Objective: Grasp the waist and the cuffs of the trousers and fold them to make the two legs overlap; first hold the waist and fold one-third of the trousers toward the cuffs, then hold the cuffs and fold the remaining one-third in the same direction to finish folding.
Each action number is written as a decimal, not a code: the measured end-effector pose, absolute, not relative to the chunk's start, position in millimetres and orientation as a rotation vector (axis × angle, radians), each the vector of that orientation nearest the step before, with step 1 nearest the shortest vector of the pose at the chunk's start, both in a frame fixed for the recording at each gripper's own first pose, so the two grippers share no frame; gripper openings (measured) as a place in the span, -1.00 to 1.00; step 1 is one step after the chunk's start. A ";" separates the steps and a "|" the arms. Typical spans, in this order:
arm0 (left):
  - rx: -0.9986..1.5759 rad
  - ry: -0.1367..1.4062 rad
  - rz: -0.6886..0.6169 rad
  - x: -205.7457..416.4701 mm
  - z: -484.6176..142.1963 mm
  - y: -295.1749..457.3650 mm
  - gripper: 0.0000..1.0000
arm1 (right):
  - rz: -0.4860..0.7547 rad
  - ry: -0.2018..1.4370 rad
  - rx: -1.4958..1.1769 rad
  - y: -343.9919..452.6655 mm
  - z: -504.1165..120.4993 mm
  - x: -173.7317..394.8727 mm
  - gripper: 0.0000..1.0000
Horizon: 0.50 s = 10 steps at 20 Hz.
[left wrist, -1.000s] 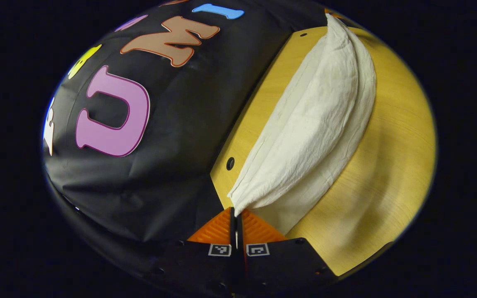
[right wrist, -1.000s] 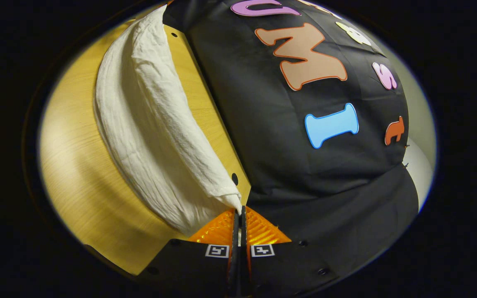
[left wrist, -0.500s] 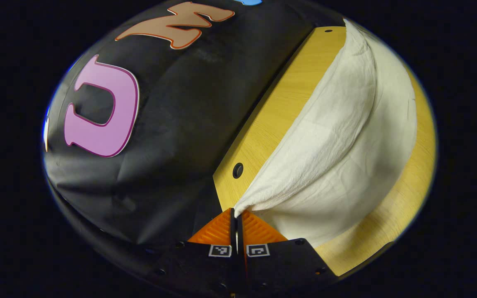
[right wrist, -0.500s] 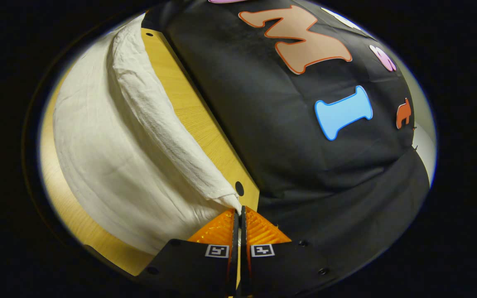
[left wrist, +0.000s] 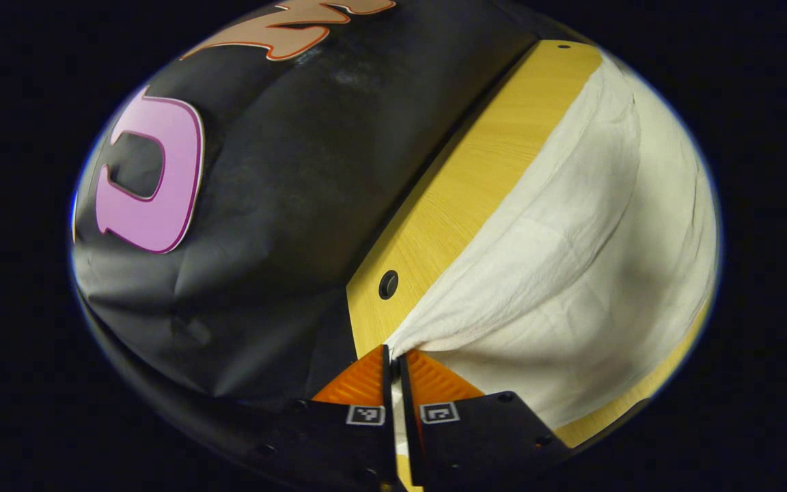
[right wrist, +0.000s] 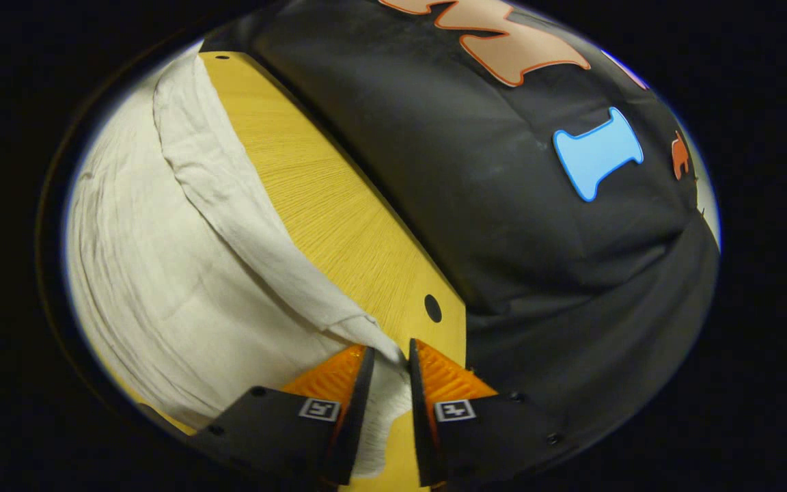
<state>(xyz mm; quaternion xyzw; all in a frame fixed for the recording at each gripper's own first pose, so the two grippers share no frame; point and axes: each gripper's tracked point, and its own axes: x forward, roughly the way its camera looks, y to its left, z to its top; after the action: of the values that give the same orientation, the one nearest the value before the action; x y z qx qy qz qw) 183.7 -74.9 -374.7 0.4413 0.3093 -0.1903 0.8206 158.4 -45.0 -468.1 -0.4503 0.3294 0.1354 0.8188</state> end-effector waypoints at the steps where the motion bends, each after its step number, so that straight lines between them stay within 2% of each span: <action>1: 0.903 0.659 -0.393 179.6 -373.3 -74.8 -0.36 | 0.271 0.693 -0.932 -46.3 -462.4 158.4 0.07; 2: 0.868 0.654 -0.375 175.8 -366.7 -72.8 0.29 | 0.255 0.694 -0.898 -47.1 -458.2 155.1 0.29; 3: 0.838 0.642 -0.349 173.2 -359.2 -69.3 0.93 | 0.226 0.689 -0.869 -51.1 -450.1 151.6 0.64; 4: 0.801 0.629 -0.327 168.8 -349.5 -66.5 0.92 | 0.198 0.690 -0.830 -55.3 -442.5 147.0 1.00; 10: 0.535 0.540 -0.281 150.9 -296.6 -77.2 0.92 | 0.005 0.737 -0.516 -82.1 -409.6 102.1 0.96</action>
<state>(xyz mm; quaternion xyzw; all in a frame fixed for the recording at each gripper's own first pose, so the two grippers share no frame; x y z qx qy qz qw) 150.9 -77.2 -296.6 0.2601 0.2626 -0.1369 0.9190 102.1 -82.1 -409.6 -0.2492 0.3562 0.0026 0.9006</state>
